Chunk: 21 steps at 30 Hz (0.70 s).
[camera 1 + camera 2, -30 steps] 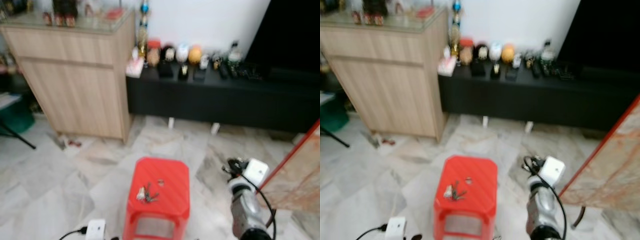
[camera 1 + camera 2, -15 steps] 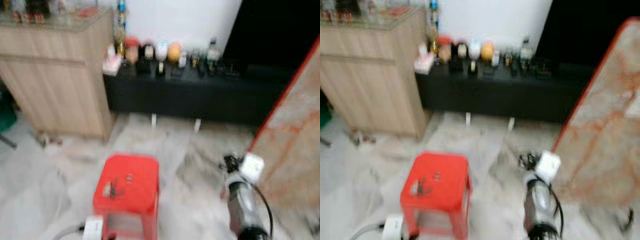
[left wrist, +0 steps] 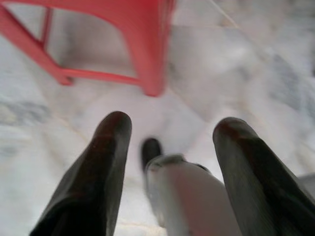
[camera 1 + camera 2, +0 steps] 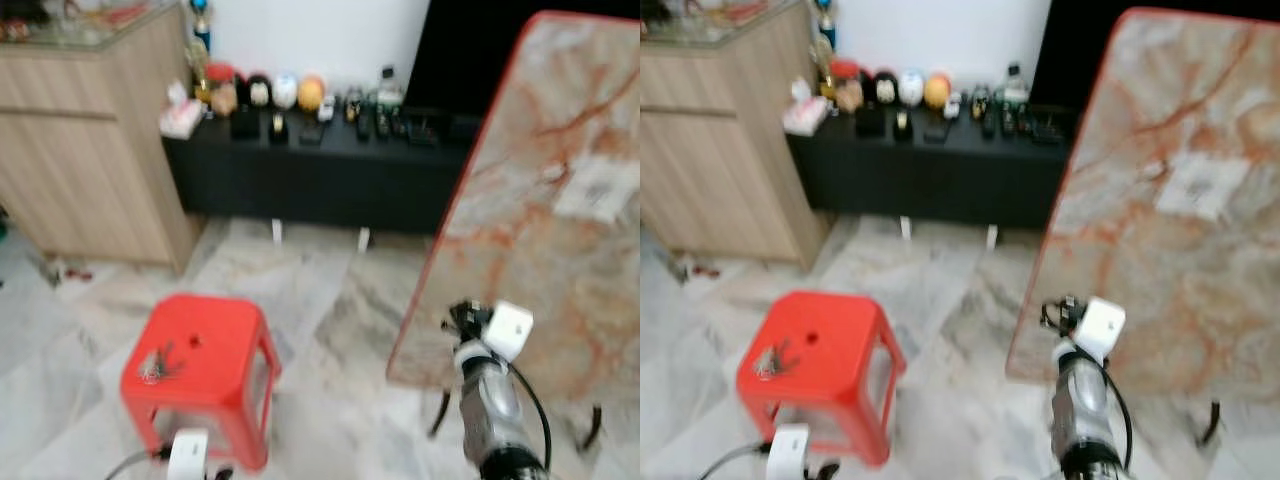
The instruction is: Hang keys on a hook
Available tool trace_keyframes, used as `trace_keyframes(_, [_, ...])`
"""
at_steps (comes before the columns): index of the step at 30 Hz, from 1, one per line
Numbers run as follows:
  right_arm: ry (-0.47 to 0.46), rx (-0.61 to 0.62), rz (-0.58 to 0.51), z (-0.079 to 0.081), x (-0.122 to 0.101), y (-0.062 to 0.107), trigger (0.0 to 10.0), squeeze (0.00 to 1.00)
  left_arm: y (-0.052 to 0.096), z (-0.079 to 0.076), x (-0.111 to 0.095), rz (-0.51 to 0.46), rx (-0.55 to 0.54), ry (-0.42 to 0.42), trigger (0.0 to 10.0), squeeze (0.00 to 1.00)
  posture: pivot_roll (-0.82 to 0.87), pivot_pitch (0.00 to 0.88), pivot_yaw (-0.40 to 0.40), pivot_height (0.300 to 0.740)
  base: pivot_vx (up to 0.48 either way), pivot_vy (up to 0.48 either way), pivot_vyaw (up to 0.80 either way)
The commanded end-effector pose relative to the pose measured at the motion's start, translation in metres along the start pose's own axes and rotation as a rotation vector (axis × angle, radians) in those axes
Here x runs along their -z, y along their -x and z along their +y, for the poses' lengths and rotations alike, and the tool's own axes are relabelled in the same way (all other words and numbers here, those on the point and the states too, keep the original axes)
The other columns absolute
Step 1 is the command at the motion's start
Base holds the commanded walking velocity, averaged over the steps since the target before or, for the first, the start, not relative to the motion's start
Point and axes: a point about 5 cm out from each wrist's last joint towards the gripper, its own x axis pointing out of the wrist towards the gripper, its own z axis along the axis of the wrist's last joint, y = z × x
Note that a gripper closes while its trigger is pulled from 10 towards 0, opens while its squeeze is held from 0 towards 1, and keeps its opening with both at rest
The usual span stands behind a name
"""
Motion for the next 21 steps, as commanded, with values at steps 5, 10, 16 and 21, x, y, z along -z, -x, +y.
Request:
trace_keyframes(5, [0.011,-0.008,-0.069,0.005,-0.017,-0.007,10.0,0.0,0.002,0.003,0.006,0.024,0.0,-0.012,10.0,0.0,0.02,0.0,-0.062,0.74,0.0,0.0,0.0])
trace_keyframes(10, [0.007,0.015,-0.116,0.001,-0.031,-0.013,10.0,0.0,0.001,0.003,0.003,0.011,-0.004,0.0,10.0,0.0,0.02,0.0,-0.063,0.74,0.0,0.0,0.0])
trace_keyframes(16, [0.014,0.003,-0.127,0.004,-0.035,-0.015,10.0,0.0,0.0,0.002,0.002,0.009,0.005,-0.003,10.0,0.0,0.02,0.0,-0.068,0.74,0.0,0.0,0.0])
trace_keyframes(21, [0.016,-0.003,-0.117,0.007,-0.032,-0.015,10.0,0.0,0.0,-0.002,0.002,0.017,0.02,-0.013,10.0,0.0,0.02,0.0,-0.069,0.74,0.0,-0.28,0.0])
